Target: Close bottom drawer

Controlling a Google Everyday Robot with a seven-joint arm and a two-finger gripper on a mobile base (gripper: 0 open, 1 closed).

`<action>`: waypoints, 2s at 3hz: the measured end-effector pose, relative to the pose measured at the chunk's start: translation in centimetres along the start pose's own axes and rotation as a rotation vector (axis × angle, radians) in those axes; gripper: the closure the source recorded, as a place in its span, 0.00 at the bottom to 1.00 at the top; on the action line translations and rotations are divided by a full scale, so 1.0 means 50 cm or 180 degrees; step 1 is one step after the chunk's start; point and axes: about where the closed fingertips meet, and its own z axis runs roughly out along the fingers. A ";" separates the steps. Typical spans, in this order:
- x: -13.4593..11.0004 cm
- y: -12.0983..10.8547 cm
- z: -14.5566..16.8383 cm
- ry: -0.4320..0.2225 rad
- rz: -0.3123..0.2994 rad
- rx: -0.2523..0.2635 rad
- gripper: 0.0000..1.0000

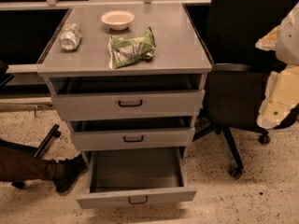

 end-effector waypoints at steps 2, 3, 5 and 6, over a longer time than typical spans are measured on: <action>0.014 0.012 0.038 -0.0060 0.0037 -0.0053 0.00; 0.044 0.049 0.142 -0.0247 0.0080 -0.0286 0.00; 0.046 0.088 0.256 -0.0433 0.0023 -0.0673 0.00; 0.049 0.097 0.282 -0.0486 0.0032 -0.0761 0.00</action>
Offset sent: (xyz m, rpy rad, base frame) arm -0.0035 -0.0070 -0.0590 0.0634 0.0527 -0.0067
